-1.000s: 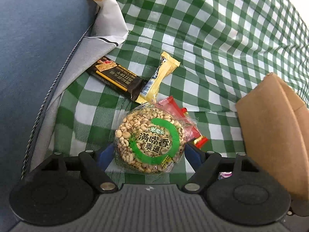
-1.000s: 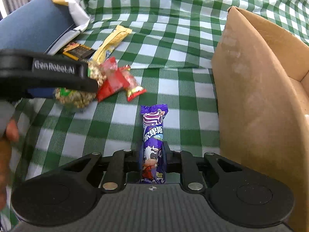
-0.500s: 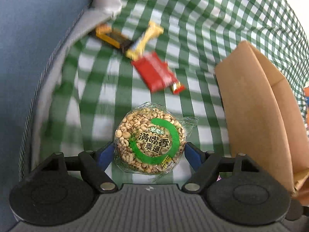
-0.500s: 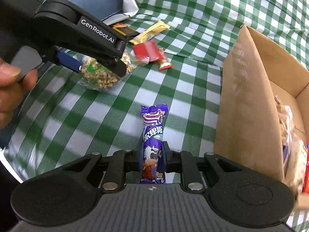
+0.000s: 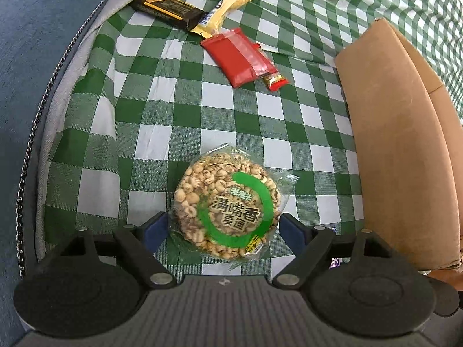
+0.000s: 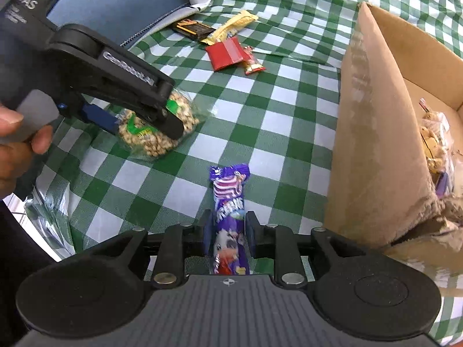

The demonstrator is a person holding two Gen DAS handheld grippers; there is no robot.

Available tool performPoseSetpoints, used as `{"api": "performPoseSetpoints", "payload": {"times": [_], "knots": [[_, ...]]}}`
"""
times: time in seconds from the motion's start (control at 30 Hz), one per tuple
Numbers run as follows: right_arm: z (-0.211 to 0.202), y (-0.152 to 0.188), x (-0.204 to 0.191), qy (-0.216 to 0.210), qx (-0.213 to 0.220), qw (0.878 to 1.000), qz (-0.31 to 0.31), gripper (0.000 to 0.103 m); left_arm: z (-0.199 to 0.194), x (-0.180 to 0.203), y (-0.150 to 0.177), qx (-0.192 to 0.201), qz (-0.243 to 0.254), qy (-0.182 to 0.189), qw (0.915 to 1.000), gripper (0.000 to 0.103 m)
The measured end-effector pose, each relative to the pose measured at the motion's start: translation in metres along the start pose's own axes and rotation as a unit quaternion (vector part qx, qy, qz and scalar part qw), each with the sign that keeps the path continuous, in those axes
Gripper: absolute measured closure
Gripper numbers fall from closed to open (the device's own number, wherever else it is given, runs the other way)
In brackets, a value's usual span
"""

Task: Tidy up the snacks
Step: 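Grasp the round peanut cake with the left tool while the right grasps the purple candy bar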

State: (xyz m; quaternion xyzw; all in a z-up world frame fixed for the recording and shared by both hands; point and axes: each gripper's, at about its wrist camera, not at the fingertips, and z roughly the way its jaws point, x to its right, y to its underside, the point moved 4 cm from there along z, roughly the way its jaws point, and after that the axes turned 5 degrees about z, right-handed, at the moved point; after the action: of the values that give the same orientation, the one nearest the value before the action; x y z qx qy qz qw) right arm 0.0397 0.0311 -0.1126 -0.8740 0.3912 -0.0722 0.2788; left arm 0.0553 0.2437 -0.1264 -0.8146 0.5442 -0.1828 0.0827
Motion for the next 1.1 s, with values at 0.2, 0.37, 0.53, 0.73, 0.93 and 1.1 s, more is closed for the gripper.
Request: {"api": "performPoseSetpoints", "payload": {"times": [0.2,0.37,0.53,0.73,0.93,1.1], "knots": [[0.0081,0.0015,-0.0036,0.000,-0.010,1.000,-0.010,0.077,0.0024,0.0019,-0.0025,0.000,0.003,-0.003,1.0000,0.015],[0.0106,0.0010,-0.0038,0.001,-0.012,1.000,-0.015,0.077,0.0038,0.0034,-0.0029,-0.001,0.009,-0.005,0.9999,0.014],[0.0104,0.0020,-0.0033,0.001,-0.013,1.000,-0.019,0.077,0.0046,0.0034,-0.0034,-0.001,0.013,-0.007,0.9999,0.014],[0.0098,0.0027,-0.0028,0.003,-0.013,1.000,-0.026,0.081,0.0047,0.0029,-0.0035,-0.001,0.014,-0.007,0.9999,0.014],[0.0086,0.0031,-0.0029,0.006,-0.012,0.999,-0.030,0.083,0.0045,0.0032,-0.0032,-0.001,0.014,-0.007,0.9999,0.014],[0.0085,0.0027,-0.0036,0.007,-0.012,0.999,-0.031,0.083,0.0042,0.0031,-0.0031,-0.001,0.013,-0.007,0.9999,0.014]]}}
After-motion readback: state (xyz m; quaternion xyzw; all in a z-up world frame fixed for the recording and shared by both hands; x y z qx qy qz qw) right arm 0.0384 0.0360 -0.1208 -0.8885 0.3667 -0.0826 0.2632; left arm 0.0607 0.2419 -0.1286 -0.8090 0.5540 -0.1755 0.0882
